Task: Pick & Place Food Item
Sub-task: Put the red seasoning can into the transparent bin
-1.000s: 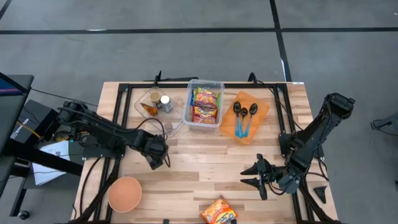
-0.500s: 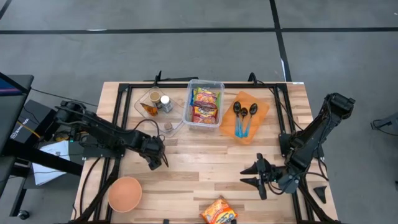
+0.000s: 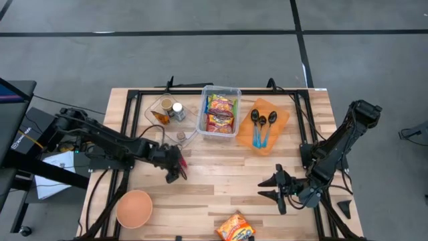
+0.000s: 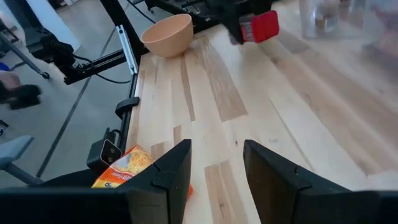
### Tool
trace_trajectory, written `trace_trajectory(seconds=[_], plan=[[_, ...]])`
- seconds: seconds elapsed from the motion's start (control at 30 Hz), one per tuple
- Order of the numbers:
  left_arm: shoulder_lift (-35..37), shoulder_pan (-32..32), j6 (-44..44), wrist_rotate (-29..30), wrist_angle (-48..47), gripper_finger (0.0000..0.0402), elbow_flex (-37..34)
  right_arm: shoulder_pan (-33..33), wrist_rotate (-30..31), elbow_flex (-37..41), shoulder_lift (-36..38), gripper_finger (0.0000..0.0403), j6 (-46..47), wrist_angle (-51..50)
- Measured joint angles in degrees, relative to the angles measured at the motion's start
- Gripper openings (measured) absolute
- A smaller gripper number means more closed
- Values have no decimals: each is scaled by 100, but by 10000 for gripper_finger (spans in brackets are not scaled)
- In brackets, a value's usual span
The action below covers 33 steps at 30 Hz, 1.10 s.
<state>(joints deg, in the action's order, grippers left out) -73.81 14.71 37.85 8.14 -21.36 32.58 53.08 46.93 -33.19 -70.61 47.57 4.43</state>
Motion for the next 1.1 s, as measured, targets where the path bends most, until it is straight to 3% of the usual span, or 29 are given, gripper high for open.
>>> trace_trajectory(seconds=[0.13, 0.27, 0.37, 0.47, 0.6, 0.77, 0.93, 1.1], plan=[[234, 133, -654, -416, 1534, 295, 13, 0, 93, 2, 0, 143, -705, 408], [242, 297, -1049, -986, 2842, 313, 16, -61, 94, 2, 0, 143, -2104, 1641], [75, 401, -1137, -1386, 3400, 299, 18, -207, 3, 0, 0, 143, -3171, 2466], [-167, 478, -1167, -1649, 4009, 289, 18, -540, -403, 2, 0, 144, -3540, 2685], [-561, 508, -1066, -1858, 4749, 294, 19, -1218, -1460, -149, -366, 164, -3564, 2860], [-973, 509, -1057, -2058, 5038, 310, 177, -1843, -2613, -1139, -1306, 229, -4029, 2693], [-1281, 555, -1018, -2398, 5186, 295, 481, -2111, -2749, -2588, -2135, 288, -4572, 1216], [-1344, 685, -1026, -2642, 5246, 301, 676, -2261, -2907, -3908, -3046, 305, -4855, -39]])
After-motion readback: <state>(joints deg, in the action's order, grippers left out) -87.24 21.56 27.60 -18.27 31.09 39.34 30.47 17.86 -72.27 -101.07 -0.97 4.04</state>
